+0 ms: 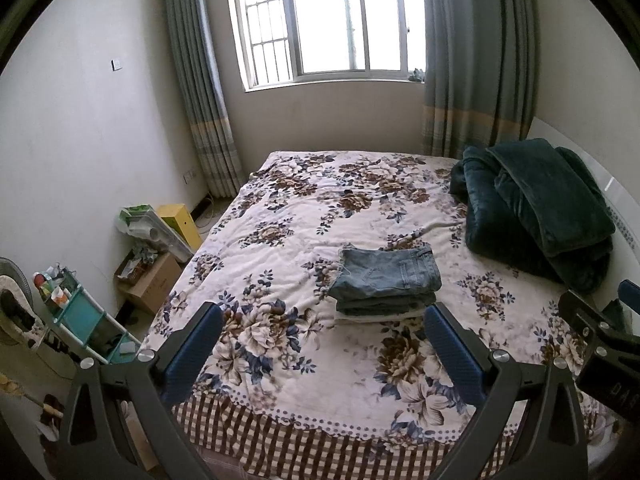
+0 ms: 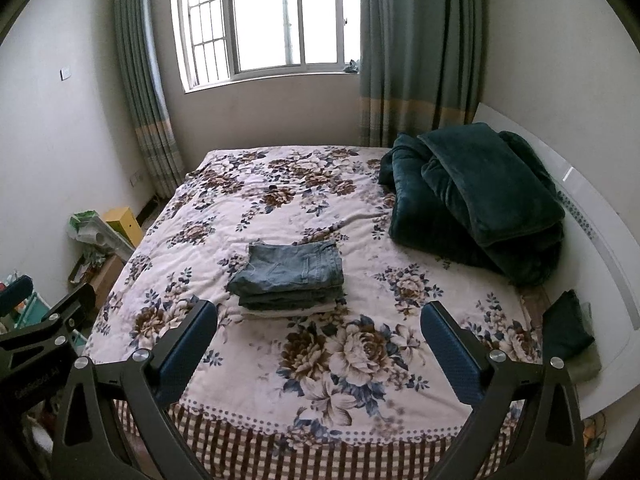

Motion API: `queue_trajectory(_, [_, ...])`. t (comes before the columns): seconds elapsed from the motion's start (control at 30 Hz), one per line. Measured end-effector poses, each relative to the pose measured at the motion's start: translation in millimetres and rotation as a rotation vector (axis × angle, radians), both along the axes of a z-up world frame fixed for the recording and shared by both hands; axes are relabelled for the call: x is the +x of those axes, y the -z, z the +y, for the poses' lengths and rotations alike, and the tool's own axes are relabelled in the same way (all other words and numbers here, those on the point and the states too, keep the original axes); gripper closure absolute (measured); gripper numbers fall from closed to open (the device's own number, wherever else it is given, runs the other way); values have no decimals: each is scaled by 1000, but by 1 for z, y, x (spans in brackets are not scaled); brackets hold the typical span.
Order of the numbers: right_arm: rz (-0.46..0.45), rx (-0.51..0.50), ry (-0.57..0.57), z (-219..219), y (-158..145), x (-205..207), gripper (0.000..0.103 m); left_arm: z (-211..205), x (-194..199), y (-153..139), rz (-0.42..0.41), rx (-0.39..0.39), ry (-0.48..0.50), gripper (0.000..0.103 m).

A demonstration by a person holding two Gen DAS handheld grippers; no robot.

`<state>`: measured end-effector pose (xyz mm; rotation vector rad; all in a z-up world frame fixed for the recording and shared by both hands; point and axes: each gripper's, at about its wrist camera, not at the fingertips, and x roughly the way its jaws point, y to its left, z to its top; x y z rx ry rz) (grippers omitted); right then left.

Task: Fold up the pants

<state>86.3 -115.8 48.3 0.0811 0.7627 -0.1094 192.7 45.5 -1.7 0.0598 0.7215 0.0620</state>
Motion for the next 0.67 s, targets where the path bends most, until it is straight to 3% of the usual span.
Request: queue_trajectory(0.67, [3,2,-5,-8,0,-4,0,7,-11,-5,-16,-4,9,0])
